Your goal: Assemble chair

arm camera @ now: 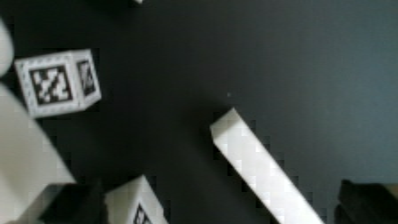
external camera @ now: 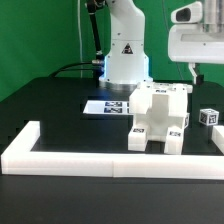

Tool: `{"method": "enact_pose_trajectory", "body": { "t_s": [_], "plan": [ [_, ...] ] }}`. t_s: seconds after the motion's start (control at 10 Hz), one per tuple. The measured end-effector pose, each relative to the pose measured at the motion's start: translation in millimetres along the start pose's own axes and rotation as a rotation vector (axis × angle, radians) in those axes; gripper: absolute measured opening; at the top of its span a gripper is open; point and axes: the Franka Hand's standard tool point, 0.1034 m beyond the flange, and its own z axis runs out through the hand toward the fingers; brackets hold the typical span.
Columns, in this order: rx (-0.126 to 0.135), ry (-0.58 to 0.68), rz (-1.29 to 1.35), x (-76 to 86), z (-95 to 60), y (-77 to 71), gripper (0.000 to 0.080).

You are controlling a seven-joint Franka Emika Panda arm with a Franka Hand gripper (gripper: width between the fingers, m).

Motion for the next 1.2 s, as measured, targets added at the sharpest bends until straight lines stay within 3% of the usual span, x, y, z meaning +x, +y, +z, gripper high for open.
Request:
{"method": "enact_pose_trajectory", "body": {
  "t_s": [0.4, 0.8, 1.2],
  "plan": [
    [-0.006, -0.001, -0.004, -0.3, 3.7, 0.9, 0.0648],
    [-0.023, -0.004, -0.044, 2.2, 14.4, 14.8, 0.0648],
    [-0.029, -0.003, -0.086, 12.9, 14.8, 27.0, 0.0648]
  ]
}}
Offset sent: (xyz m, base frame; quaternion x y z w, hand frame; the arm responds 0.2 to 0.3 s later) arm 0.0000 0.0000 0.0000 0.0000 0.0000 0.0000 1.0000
